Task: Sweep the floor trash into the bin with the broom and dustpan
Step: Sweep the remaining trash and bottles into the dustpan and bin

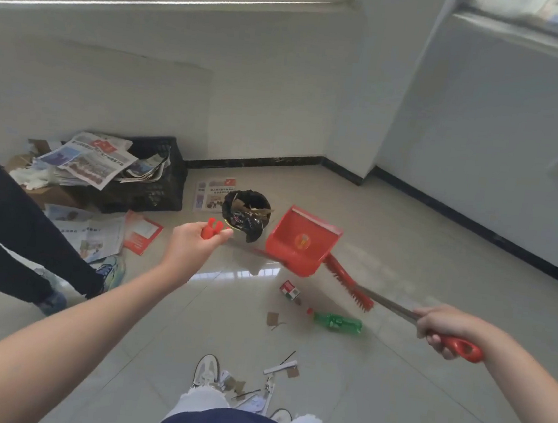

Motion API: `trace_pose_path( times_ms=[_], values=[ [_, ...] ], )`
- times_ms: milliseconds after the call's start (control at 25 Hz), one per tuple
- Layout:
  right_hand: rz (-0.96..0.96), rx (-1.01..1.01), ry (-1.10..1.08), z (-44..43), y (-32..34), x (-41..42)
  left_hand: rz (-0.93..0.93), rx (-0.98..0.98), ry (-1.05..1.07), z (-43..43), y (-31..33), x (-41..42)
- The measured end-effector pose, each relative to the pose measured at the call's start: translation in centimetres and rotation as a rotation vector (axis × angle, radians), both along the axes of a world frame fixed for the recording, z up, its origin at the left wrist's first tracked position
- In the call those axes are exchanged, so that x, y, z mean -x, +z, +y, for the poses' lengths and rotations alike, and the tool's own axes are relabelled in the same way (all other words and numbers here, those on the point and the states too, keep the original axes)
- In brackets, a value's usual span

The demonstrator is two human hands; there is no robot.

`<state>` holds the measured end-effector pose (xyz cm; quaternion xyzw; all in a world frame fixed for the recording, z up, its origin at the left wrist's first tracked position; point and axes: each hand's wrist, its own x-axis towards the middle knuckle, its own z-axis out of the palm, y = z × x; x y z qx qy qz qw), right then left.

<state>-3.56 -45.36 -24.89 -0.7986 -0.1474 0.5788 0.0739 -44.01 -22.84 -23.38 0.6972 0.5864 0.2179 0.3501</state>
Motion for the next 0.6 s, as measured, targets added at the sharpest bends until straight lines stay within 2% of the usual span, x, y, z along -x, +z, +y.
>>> trace_pose_path(
  times_ms=[80, 320, 600],
  values=[
    [-0.019, 0.004, -0.030, 0.3, -1.2, 0.3, 0.063, -0.015, -0.044, -0.9, -0.5, -1.0],
    [-0.054, 0.024, -0.056, 1.0, -5.6, 2.4, 0.454, -0.172, -0.150, -3.8, -0.4, 1.6],
    [0.008, -0.014, -0.143, -0.7, -8.7, 5.7, 0.581, -0.168, -0.103, -6.4, -0.8, 10.4]
  ],
)
